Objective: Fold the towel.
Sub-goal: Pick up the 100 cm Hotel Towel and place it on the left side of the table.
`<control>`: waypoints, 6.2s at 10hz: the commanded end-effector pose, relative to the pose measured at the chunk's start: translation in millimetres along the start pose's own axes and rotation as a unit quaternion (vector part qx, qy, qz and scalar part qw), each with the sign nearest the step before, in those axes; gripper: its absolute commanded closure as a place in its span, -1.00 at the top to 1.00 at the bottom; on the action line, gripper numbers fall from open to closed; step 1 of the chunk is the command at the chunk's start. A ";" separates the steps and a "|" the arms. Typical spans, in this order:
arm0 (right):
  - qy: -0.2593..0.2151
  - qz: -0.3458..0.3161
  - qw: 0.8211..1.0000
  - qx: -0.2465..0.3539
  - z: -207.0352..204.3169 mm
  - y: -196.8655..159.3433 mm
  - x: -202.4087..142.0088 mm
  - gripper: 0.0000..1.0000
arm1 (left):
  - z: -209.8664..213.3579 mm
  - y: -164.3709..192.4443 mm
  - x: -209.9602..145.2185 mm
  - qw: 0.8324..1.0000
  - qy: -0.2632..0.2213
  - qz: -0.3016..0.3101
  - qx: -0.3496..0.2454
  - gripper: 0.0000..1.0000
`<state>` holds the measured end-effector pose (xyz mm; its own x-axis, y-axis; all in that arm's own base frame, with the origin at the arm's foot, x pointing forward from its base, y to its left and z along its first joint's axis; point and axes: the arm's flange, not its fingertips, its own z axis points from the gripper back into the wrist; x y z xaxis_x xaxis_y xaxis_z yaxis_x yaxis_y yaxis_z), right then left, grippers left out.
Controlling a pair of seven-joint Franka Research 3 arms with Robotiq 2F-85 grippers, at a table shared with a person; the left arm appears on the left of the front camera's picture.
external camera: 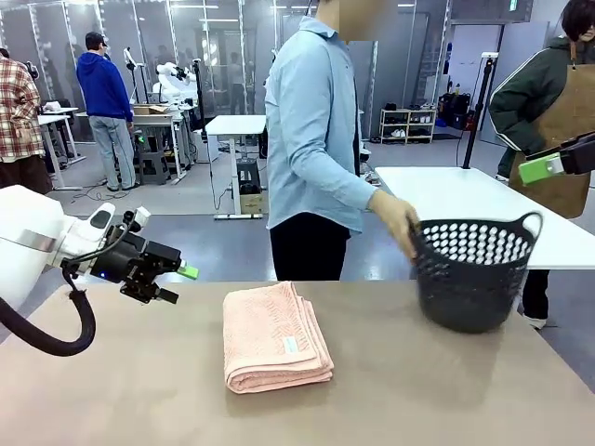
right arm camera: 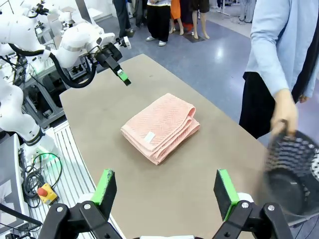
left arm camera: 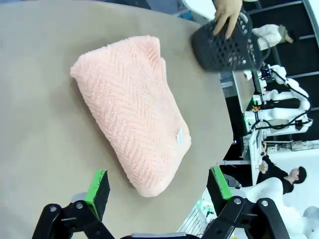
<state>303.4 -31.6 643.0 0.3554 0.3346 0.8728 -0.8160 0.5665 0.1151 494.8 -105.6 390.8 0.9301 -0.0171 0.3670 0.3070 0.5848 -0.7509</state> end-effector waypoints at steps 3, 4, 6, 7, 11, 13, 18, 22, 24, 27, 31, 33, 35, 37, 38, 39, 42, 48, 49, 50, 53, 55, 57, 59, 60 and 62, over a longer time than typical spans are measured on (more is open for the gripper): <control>0.000 0.000 1.000 0.000 0.1 -0.8 0.3 0.98 | 4.4 -5.9 1.0 1.000 -0.003 -0.007 0.000 1.00; 0.000 0.000 1.000 0.000 0.1 -0.8 0.3 0.98 | 4.4 -5.9 1.0 1.000 -0.003 -0.007 0.000 1.00; 0.000 0.000 1.000 0.000 0.1 -0.8 0.3 0.98 | 4.4 -5.9 1.0 1.000 -0.003 -0.007 0.000 1.00; 0.000 0.000 1.000 0.000 0.1 -0.8 0.3 0.98 | 3.0 -4.2 1.3 1.000 -0.003 -0.004 0.001 1.00; 0.000 0.000 1.000 0.000 0.1 -0.8 0.3 0.98 | -43.1 22.4 2.3 0.999 0.020 0.030 -0.022 1.00; 0.000 0.000 1.000 0.000 0.1 -0.8 0.3 0.98 | -64.3 40.2 3.4 0.998 0.017 0.059 -0.032 1.00; 0.000 0.000 1.000 0.000 0.1 -0.8 0.3 0.98 | -106.7 60.2 5.1 0.993 0.006 0.106 -0.052 1.00; 0.000 0.000 1.000 0.000 0.1 -0.8 0.3 0.98 | -127.0 67.3 7.8 0.991 0.007 0.122 -0.056 1.00; 0.000 0.000 1.000 0.000 0.1 -0.8 0.3 0.98 | -137.9 67.9 10.1 0.990 0.000 0.129 -0.050 1.00; 0.000 0.000 1.000 0.000 0.1 -0.8 0.3 0.98 | -151.6 65.8 10.2 0.990 -0.013 0.134 -0.052 1.00; 0.000 0.000 1.000 0.000 0.1 -0.8 0.3 0.98 | -168.8 68.3 8.9 0.988 -0.017 0.146 -0.042 -0.03; 0.000 0.000 1.000 0.000 0.1 -0.8 0.3 0.98 | -167.5 66.0 7.8 0.989 -0.017 0.140 -0.036 -1.00; 0.000 0.000 1.000 0.000 0.1 -0.8 0.3 0.98 | -165.0 62.9 7.2 0.990 -0.016 0.135 -0.035 -1.00; 0.000 0.000 1.000 0.000 0.1 -0.8 0.3 0.98 | -161.5 62.5 8.1 0.990 -0.017 0.136 -0.030 -1.00; 0.000 0.000 1.000 0.000 0.1 -0.8 0.3 0.98 | -160.7 62.8 9.2 0.990 -0.017 0.136 -0.028 -1.00; 0.000 0.000 1.000 0.000 0.1 -0.8 0.3 0.98 | -161.9 62.1 10.3 0.990 -0.013 0.136 -0.027 -1.00; 0.000 0.000 1.000 0.000 0.1 -0.8 0.3 0.98 | -159.6 65.9 7.8 0.990 -0.003 0.136 -0.034 -0.77; 0.000 0.000 1.000 0.000 0.1 -0.8 0.3 0.98 | -159.8 65.3 8.3 0.990 -0.002 0.134 -0.033 -0.67; 0.000 0.000 1.000 0.000 0.1 -0.8 0.3 0.98 | -136.9 54.9 15.5 0.992 0.006 0.114 -0.051 -0.67; 0.000 0.000 1.000 0.000 0.1 -0.8 0.3 0.98 | -112.5 50.3 17.0 0.993 0.028 0.099 -0.052 -0.67; 0.000 0.000 1.000 0.000 0.1 -0.8 0.3 0.98 | -53.1 68.0 -3.1 0.996 0.066 0.062 -0.022 -0.67; 0.000 0.000 1.000 0.000 0.1 -0.8 0.3 0.98 | -4.2 81.6 -15.5 0.997 0.061 0.044 -0.004 -0.67; 0.000 0.000 1.000 0.000 0.1 -0.8 0.3 0.98 | 40.5 100.6 -28.8 0.997 0.058 0.036 0.027 -0.67; 0.000 0.000 1.000 0.000 0.1 -0.8 0.3 0.98 | 82.8 124.6 -43.9 0.997 0.059 0.015 0.056 -0.67; 0.000 0.000 1.000 0.000 0.1 -0.8 0.3 0.98 | 102.1 137.6 -48.6 0.995 0.056 0.021 0.077 -0.67; 0.000 0.000 1.000 0.000 0.1 -0.8 0.3 0.98 | 138.7 161.5 -54.9 0.994 0.029 0.035 0.095 -0.67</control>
<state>303.6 -32.0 643.8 0.3545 0.3342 0.8733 -0.8158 0.5669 0.1143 468.6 93.3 321.1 0.9638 -0.0217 0.2657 0.1982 0.7250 -0.6597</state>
